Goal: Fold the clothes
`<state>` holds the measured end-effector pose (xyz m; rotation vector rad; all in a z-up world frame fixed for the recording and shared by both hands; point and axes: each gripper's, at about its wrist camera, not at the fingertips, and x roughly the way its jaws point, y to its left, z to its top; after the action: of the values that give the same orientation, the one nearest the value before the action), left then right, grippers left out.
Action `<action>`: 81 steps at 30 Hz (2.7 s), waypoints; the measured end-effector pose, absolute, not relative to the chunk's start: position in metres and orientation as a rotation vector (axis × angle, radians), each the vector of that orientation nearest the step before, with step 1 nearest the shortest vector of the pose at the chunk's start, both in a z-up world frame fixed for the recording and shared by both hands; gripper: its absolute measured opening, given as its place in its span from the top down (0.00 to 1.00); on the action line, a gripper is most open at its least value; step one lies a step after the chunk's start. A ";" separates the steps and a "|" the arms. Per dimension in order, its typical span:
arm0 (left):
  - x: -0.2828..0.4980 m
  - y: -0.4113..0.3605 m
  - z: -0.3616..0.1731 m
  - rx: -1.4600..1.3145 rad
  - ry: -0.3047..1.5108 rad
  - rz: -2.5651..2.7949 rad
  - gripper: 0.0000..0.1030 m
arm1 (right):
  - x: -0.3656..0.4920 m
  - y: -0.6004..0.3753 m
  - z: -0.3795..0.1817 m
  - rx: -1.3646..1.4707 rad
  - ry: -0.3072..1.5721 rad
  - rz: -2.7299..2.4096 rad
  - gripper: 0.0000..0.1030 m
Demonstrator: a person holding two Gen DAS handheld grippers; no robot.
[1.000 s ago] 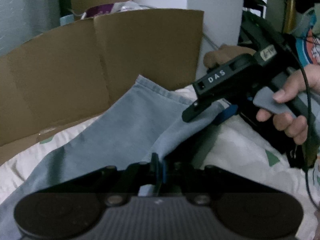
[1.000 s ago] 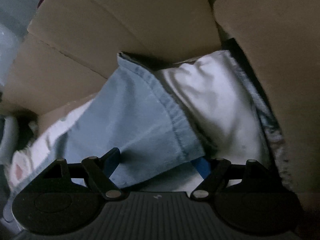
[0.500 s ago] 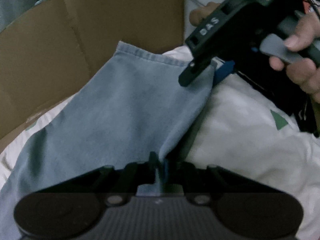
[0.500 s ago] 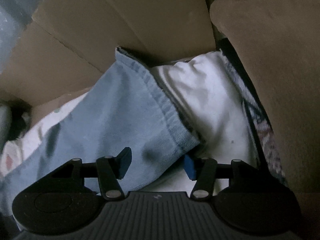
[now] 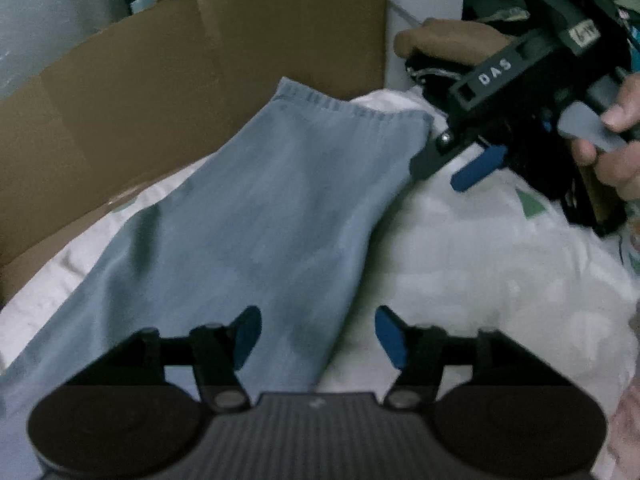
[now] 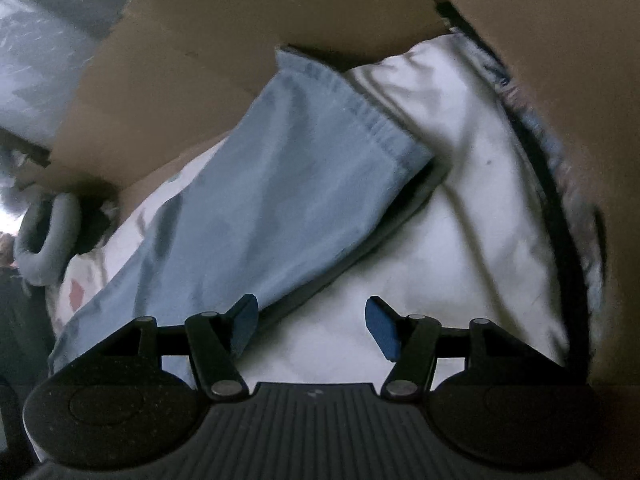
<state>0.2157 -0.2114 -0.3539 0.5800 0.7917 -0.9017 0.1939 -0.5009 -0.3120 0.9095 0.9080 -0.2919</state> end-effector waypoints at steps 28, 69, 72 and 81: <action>0.236 -0.157 -0.354 0.499 0.670 -0.800 0.92 | 0.255 -0.392 -0.301 0.332 0.920 -0.128 0.52; 0.210 -0.168 -0.379 0.592 0.741 -0.840 0.76 | 0.246 -0.351 -0.324 0.306 1.063 -0.081 0.54; 0.202 -0.159 -0.372 0.585 0.732 -0.818 0.52 | 0.236 -0.351 -0.319 0.332 1.054 -0.073 0.54; 0.174 -0.108 -0.357 0.524 0.755 -0.689 0.36 | 0.230 -0.338 -0.305 0.337 1.017 -0.023 0.54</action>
<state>0.1735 -0.1081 -0.3567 0.5240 0.7549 -0.6891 0.2299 -0.3384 -0.3049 0.3366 1.0165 -0.0230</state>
